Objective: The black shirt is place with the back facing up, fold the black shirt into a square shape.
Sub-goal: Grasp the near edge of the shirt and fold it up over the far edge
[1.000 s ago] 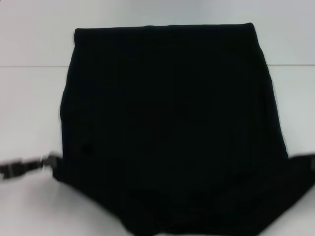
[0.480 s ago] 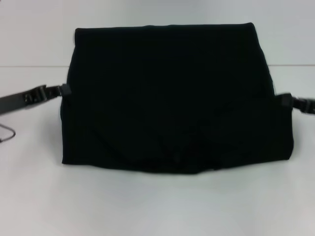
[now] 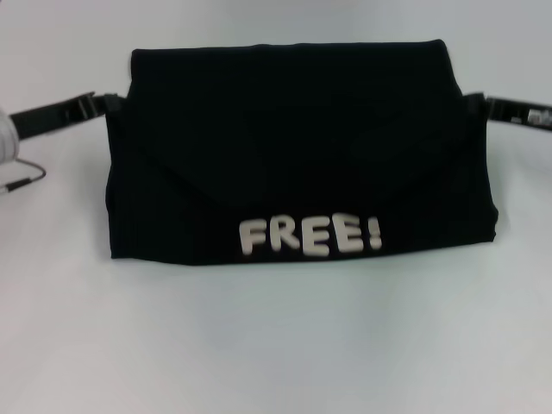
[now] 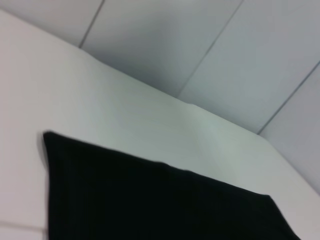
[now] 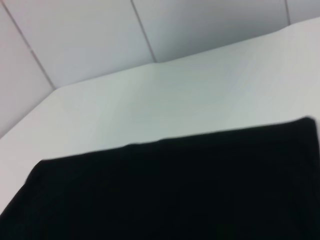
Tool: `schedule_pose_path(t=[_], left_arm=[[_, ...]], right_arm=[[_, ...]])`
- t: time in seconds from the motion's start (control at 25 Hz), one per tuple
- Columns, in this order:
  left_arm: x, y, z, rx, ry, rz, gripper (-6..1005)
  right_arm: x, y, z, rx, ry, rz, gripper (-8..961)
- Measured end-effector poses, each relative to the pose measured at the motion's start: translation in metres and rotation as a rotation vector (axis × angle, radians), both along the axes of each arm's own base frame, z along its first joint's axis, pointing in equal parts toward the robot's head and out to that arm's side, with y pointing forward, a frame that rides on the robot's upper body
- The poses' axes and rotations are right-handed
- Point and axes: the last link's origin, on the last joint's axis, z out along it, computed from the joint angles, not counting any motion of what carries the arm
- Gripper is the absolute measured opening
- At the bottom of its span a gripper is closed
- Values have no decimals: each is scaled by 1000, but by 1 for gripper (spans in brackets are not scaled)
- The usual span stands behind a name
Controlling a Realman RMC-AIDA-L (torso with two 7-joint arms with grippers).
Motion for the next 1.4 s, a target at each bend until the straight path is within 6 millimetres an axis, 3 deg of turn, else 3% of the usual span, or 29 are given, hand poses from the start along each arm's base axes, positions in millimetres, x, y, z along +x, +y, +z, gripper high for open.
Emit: schedule_pose_path(t=[0.32,0.48,0.72,0.84,1.24,1.4], left_arm=[[18,29,0,50,106,11,39],[11,31,-13,67,154,55,48],[1,25,-43,72,234,111,61],[1,24,-51,81,257,118,68],[2,22,-55,60,291,89,239],[2,23,-54,58,300,86,367]], right_arm=[[-23,27,11,53,-59,-22,49],[-24,29,-4,63,-86,-51,52],[-25,21,-46,79,-137,-112,57],[-24,20,-49,83,-139,-118,59],[-18,20,-40,102,-146,-124,67],[-18,23,-28,143,-151,-120,219]])
